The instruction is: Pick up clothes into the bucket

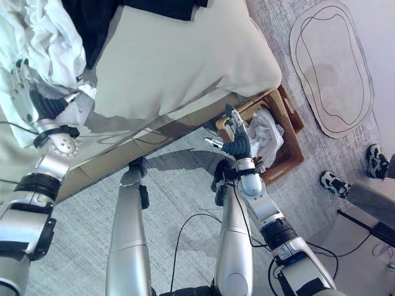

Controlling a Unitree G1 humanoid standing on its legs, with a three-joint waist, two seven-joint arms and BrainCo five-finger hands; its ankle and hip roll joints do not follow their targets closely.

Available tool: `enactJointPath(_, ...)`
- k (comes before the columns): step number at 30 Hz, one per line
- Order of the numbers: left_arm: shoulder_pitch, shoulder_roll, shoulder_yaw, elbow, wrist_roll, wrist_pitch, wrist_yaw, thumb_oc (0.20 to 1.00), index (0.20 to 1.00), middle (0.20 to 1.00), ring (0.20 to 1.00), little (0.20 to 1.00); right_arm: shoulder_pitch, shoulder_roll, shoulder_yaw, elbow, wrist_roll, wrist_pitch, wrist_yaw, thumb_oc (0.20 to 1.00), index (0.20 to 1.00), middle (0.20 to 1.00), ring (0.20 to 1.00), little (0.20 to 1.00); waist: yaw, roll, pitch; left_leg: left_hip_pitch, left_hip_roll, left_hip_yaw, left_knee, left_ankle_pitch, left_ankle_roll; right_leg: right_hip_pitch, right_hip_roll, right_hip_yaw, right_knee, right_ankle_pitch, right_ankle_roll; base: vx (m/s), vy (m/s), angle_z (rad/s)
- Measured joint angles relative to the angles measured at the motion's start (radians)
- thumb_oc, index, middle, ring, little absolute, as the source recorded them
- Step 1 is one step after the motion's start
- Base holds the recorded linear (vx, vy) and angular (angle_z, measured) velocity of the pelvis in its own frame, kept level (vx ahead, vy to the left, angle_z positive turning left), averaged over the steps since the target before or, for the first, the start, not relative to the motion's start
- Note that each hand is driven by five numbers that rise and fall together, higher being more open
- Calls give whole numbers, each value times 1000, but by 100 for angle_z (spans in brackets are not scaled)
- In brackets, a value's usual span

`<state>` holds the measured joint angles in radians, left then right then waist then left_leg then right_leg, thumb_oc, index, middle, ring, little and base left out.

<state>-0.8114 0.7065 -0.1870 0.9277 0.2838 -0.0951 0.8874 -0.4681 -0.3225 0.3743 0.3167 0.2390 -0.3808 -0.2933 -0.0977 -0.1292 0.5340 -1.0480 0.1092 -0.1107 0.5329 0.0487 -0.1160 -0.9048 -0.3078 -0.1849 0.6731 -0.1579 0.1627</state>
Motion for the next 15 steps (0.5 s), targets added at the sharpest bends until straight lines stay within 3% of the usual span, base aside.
enactJointPath(5, 74, -31, 60, 46, -3, -2, 51, 1000, 1000, 1000, 1000, 1000, 1, 1, 8, 1, 9, -9, -11, 1000, 1000, 1000, 1000, 1000, 2, 0, 0, 21, 5, -1, 0, 1, -2, 24, 5, -2, -4, 0, 0, 0, 0, 0)
enactJointPath(15, 96, -70, 62, 91, -39, -2, 58, 1000, 1000, 1000, 1000, 1000, 4, 1, 31, 1, 15, -10, -21, 1000, 1000, 1000, 1000, 1000, 6, -2, -1, 40, 6, 0, -17, -4, 1, 34, 6, -4, -8, -5, -8, 0, 0, 0)
